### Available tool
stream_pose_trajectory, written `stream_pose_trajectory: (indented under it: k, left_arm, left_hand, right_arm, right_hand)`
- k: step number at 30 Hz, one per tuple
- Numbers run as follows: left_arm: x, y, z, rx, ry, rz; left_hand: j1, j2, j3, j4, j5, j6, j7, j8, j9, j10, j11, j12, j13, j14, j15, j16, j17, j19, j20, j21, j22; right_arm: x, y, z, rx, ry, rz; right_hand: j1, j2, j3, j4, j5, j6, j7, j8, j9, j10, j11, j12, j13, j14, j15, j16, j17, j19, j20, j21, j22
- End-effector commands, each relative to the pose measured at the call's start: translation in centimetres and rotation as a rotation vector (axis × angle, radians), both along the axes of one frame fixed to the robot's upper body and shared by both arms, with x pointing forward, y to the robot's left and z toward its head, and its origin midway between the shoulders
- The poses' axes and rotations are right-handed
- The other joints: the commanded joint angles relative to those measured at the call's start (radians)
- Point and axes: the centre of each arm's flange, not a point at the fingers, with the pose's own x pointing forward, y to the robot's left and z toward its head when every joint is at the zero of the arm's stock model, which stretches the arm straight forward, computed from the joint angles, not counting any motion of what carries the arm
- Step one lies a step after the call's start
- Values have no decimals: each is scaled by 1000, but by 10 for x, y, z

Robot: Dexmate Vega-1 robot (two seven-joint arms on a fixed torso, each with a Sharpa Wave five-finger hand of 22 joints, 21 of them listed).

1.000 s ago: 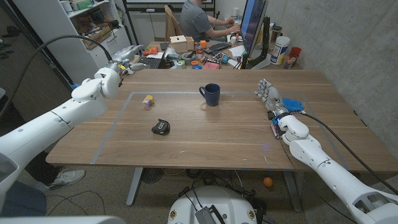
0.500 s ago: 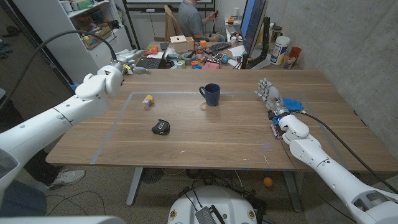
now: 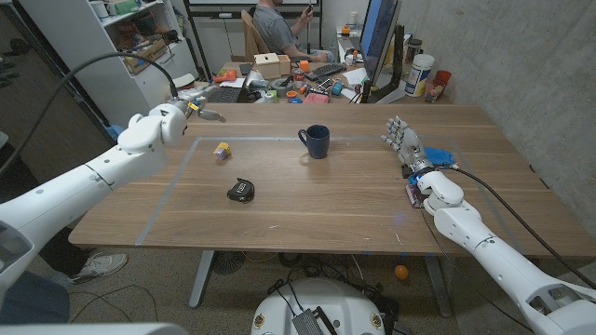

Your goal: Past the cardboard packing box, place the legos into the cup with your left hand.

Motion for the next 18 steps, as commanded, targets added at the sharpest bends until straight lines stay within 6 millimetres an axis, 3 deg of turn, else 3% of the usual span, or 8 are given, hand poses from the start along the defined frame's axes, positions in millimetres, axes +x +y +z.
stream_pose_trajectory:
  k: [1, 18]
  left_arm:
    - [8, 5, -15, -17, 30, 14]
    - [29, 10, -35, -28, 77, 28]
  left_hand:
    - [15, 2, -8, -1, 8, -4, -5, 2, 5, -4, 7, 5, 3, 2, 1, 3, 2, 10, 0, -3, 2]
    - [32, 11, -24, 5, 14, -4, -5, 7, 6, 0, 3, 11, 6, 13, 0, 7, 2, 27, 0, -4, 3]
  right_arm:
    - [-1, 2, 2, -5, -7, -1]
    - [-4, 4, 3, -9, -15, -3]
  right_hand:
    - [-10, -1, -2, 5, 4, 5, -1, 8, 4, 5, 0, 6, 2, 6, 6, 11, 5, 4, -1, 9, 4]
    - [-16, -3, -6, 8, 5, 6, -3, 8, 4, 7, 3, 7, 2, 7, 7, 11, 5, 5, 1, 9, 3]
